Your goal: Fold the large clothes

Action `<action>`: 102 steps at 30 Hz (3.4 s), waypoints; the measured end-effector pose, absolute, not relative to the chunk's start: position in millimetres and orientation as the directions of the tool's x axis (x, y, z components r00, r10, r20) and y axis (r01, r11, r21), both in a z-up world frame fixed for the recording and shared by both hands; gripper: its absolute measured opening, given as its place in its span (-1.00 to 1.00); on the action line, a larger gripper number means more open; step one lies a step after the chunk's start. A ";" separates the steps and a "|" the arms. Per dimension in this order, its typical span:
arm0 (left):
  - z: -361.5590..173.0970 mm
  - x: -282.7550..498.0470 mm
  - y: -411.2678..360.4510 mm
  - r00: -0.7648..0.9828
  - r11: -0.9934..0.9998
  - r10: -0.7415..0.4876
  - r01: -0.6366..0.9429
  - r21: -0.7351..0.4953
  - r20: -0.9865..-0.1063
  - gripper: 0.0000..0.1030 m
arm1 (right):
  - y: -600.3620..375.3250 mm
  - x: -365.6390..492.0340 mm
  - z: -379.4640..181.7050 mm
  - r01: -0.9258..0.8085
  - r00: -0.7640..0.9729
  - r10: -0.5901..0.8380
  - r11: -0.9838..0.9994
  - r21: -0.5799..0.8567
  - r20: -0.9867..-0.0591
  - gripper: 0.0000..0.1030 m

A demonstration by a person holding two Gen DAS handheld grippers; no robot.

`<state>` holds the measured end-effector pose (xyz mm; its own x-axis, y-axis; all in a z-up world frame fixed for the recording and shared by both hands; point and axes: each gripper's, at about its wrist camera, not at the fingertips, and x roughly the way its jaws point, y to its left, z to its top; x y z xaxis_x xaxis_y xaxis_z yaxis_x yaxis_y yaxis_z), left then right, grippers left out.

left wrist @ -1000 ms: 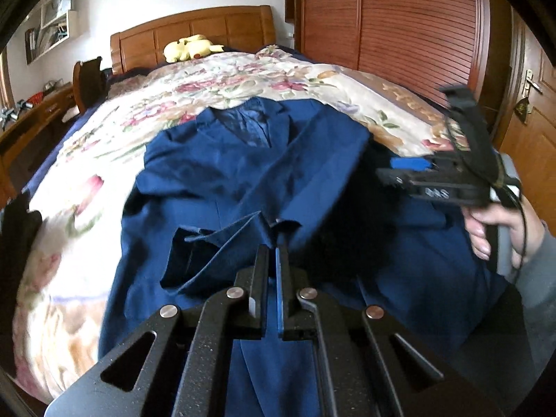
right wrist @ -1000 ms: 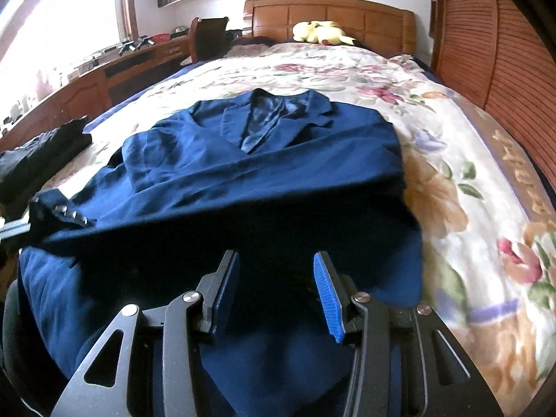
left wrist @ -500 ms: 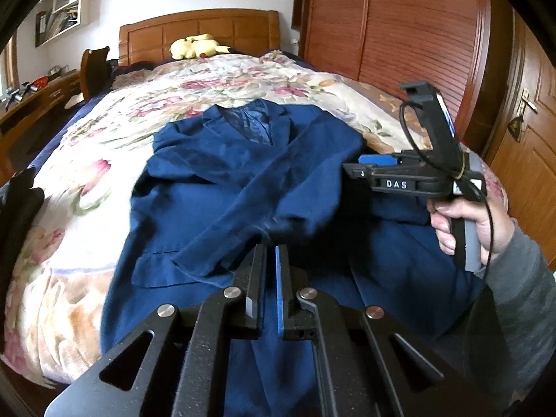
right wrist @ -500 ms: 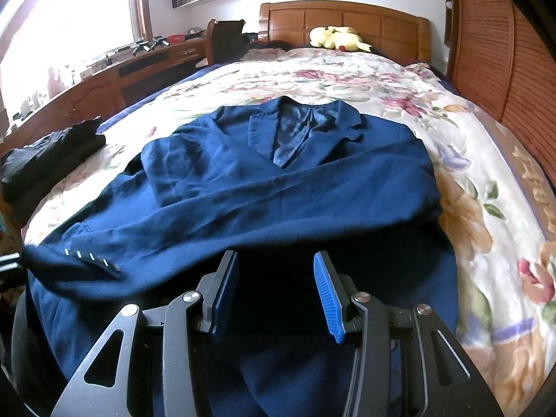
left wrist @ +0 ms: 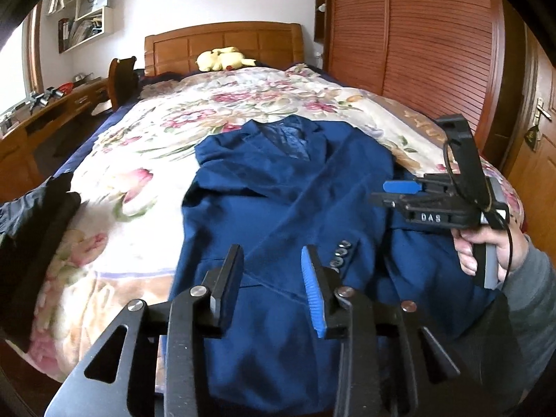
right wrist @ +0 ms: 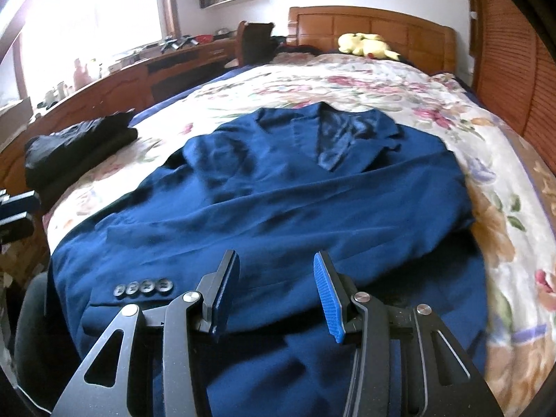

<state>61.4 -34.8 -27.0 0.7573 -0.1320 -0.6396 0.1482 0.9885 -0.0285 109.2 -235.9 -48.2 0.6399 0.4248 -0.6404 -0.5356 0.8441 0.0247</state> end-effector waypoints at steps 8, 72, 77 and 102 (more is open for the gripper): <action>-42.0 71.0 -11.6 0.738 0.993 -0.114 0.112 -0.045 -0.665 0.44 | -205.2 113.5 -59.0 -0.596 0.595 0.449 0.803 0.008 -0.666 -0.10; -109.6 41.0 46.1 0.634 0.989 -0.149 0.112 -0.100 -0.759 0.19 | -390.5 9.7 -74.9 -0.238 0.637 0.141 0.971 -0.020 -0.758 0.03; -110.5 41.0 46.0 0.633 0.989 -0.146 0.109 -0.100 -0.760 0.19 | -387.1 15.8 -79.7 -0.260 0.629 0.164 0.966 -0.007 -0.760 0.03; -62.6 15.4 47.9 0.681 0.968 -0.250 0.195 -0.158 -0.688 -0.94 | -377.5 16.5 -45.0 -0.361 0.635 0.316 0.928 0.091 -0.705 -0.88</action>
<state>15.4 47.9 -62.6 0.6813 -0.2497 -0.6881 0.1947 0.9680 -0.1585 16.5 -377.5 -45.0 0.6347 0.3159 -0.7052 -0.3606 0.9282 0.0913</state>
